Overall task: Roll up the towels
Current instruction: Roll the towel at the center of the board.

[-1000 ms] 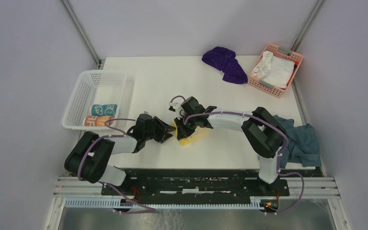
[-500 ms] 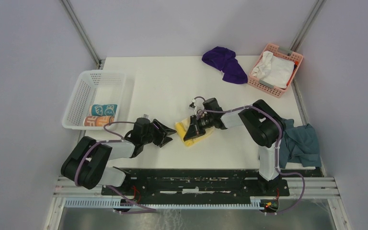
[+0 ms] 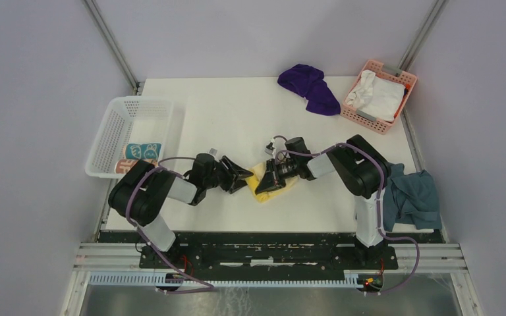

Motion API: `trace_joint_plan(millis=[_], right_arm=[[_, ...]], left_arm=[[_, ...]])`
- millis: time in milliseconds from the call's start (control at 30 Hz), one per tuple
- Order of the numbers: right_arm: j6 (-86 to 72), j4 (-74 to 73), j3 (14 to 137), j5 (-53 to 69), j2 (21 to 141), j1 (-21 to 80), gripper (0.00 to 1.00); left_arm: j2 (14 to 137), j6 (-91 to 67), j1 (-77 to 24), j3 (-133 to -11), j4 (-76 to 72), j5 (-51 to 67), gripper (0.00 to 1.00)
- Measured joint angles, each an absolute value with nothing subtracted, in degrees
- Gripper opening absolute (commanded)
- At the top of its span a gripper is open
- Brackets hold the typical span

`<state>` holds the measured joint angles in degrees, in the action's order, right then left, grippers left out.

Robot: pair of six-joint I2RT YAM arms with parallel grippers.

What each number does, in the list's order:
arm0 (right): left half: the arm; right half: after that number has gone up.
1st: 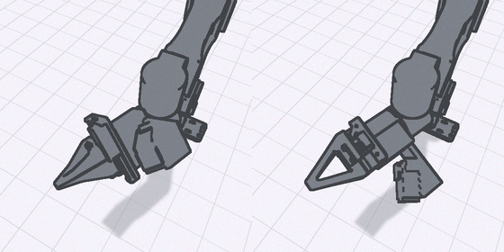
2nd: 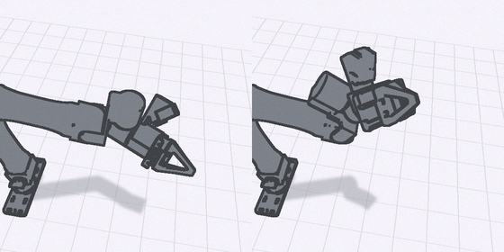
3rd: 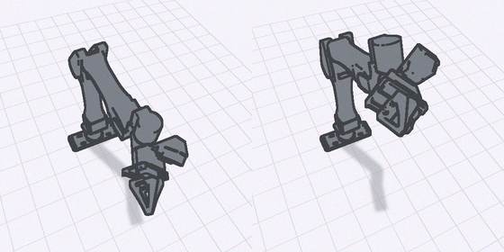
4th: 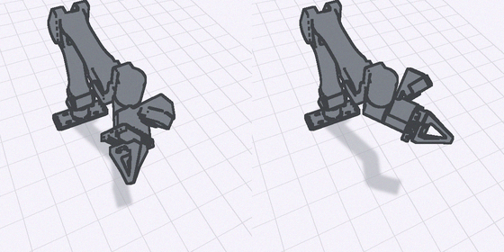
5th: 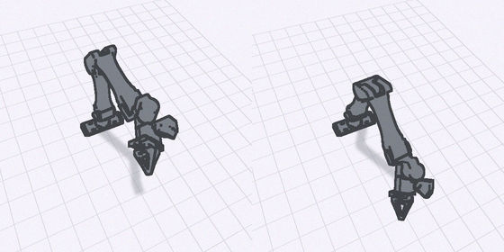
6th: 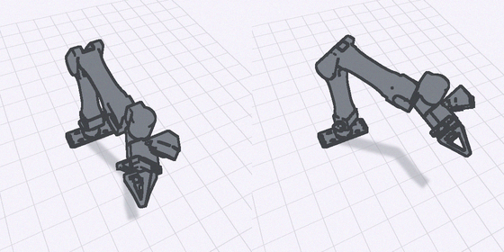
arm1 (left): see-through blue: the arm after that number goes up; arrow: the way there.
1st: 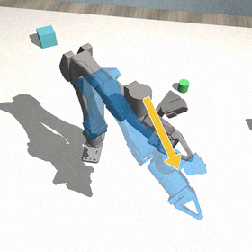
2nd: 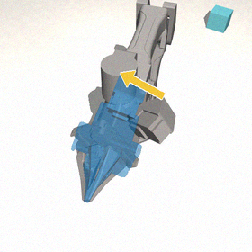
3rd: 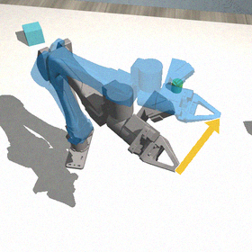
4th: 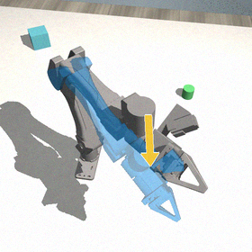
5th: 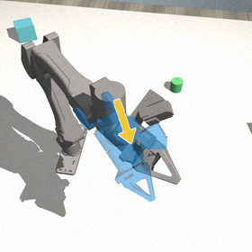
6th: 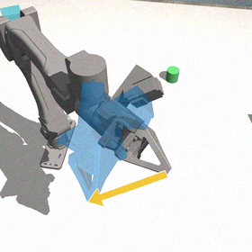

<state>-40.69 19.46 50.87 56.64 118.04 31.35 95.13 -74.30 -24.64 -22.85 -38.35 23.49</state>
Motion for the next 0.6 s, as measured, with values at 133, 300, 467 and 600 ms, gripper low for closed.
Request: trace_joint_plan(millis=[133,300,467,600], right_arm=[[-40.4,19.0,50.9,56.7,118.0,31.3,0.08],[-38.9,16.6,50.9,56.2,117.1,31.1,0.2],[-33.9,9.1,50.9,50.1,112.0,32.5,0.32],[-27.2,0.0,51.1,39.7,104.6,36.0,0.44]], left_arm=[[98.9,-74.3,-24.9,-23.6,-42.4,24.6,0.43],[102.0,-74.3,-25.4,-23.7,-45.3,24.4,0.13],[99.2,-74.3,-26.7,-23.6,-41.4,21.2,0.03],[91.4,-74.2,-28.7,-23.8,-29.9,14.8,0.03]])
